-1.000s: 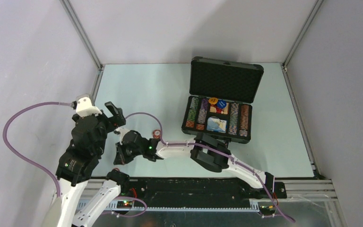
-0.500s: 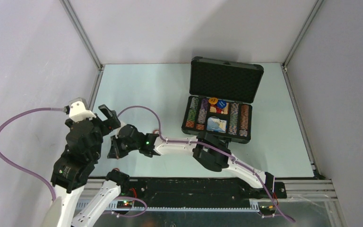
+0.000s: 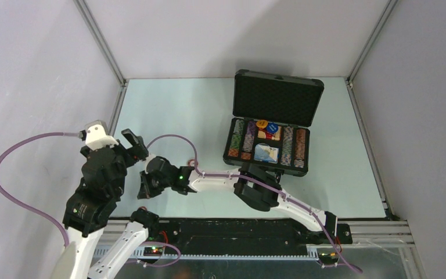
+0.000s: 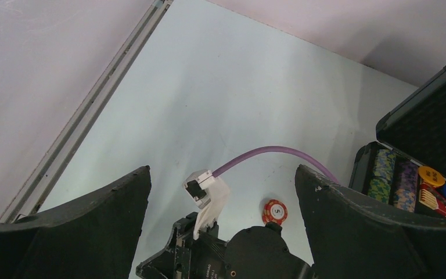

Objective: Pack up texas hold em set

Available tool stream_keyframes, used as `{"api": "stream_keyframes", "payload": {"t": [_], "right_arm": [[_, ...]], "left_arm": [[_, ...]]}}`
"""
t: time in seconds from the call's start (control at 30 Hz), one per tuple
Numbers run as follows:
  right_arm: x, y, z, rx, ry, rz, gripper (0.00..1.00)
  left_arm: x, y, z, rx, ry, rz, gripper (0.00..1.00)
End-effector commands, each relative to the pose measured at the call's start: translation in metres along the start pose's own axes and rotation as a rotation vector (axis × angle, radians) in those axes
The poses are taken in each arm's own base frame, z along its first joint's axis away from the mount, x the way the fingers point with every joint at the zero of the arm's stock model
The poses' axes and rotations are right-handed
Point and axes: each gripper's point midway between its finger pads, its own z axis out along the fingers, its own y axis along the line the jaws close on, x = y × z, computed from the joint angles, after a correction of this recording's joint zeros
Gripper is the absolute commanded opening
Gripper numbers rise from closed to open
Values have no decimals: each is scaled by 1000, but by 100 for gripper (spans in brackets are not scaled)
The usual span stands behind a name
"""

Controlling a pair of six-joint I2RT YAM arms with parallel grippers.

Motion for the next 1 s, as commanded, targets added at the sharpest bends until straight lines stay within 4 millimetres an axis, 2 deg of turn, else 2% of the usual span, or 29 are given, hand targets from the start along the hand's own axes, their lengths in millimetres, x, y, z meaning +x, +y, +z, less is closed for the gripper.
{"api": "stream_keyframes", "payload": {"t": [0.0, 0.1, 0.13, 0.17, 0.2, 0.23, 0.27, 0.3, 0.33, 0.37, 0.4, 0.43, 0.47, 0.5, 0.53, 0.57, 0.6, 0.63, 0.67, 0.7, 0.8, 0.83, 0.87, 0.9, 0.93, 0.97], "right_arm": [[-15, 15, -3, -23, -63, -30, 0], [-23, 20, -13, -45, -103, -59, 0], [-32, 26, -23, -63, -138, -80, 0], [-34, 20, -27, -42, -157, -88, 0], [-50, 27, -40, -44, -191, -110, 0], [-54, 23, -44, -25, -199, -114, 0], [-69, 25, -55, -24, -221, -121, 0], [-72, 23, -59, -21, -224, -119, 0], [-86, 27, -71, -30, -250, -118, 0], [-86, 25, -75, -31, -255, -117, 0], [-100, 32, -88, -42, -284, -124, 0], [-99, 27, -92, -24, -287, -124, 0], [-111, 33, -106, -26, -314, -138, 0], [-109, 25, -111, 3, -316, -138, 0], [-121, 31, -126, 4, -346, -152, 0], [-121, 17, -133, 49, -349, -143, 0], [-131, 24, -150, 52, -378, -148, 0], [-131, 3, -159, 107, -383, -132, 0], [-142, 6, -179, 122, -423, -130, 0], [-147, -7, -201, 164, -448, -116, 0], [-155, -43, -249, 308, -509, -82, 1], [-154, -59, -272, 362, -519, -70, 3], [-147, -78, -283, 427, -521, -56, 5], [-150, -86, -307, 468, -539, -42, 6], [-140, -103, -318, 523, -535, -25, 7], [-145, -108, -343, 551, -570, -2, 9]], "left_arm": [[0, 1, 2, -12, -3, -2, 98], [-1, 1, 2, -15, -4, -3, 98], [-1, 2, 1, -15, -9, -6, 98], [-2, 3, 1, -22, -13, -10, 98], [-3, 5, 0, -27, -20, -15, 98], [-4, 6, 0, -31, -24, -19, 98], [-6, 7, -1, -35, -30, -22, 98], [-8, 7, -2, -35, -36, -27, 98], [-9, 8, -3, -36, -41, -29, 98], [-11, 8, -4, -37, -47, -33, 98], [-14, 10, -5, -41, -56, -38, 98], [-15, 10, -7, -43, -62, -42, 98], [-17, 12, -7, -53, -68, -44, 98], [-18, 13, -7, -59, -71, -49, 98], [-18, 14, -7, -68, -73, -49, 98], [-17, 14, -5, -73, -68, -47, 98], [-17, 14, -4, -79, -67, -46, 98], [-15, 13, -1, -83, -57, -43, 98], [-12, 13, 1, -88, -50, -40, 98], [-11, 12, 4, -91, -45, -38, 98], [-5, 11, 12, -113, -32, -29, 98], [-3, 10, 15, -118, -27, -27, 98], [0, 9, 17, -118, -21, -24, 98], [1, 7, 20, -112, -17, -21, 98], [5, 6, 23, -111, -7, -14, 98], [7, 3, 26, -103, -1, -10, 98]]}}
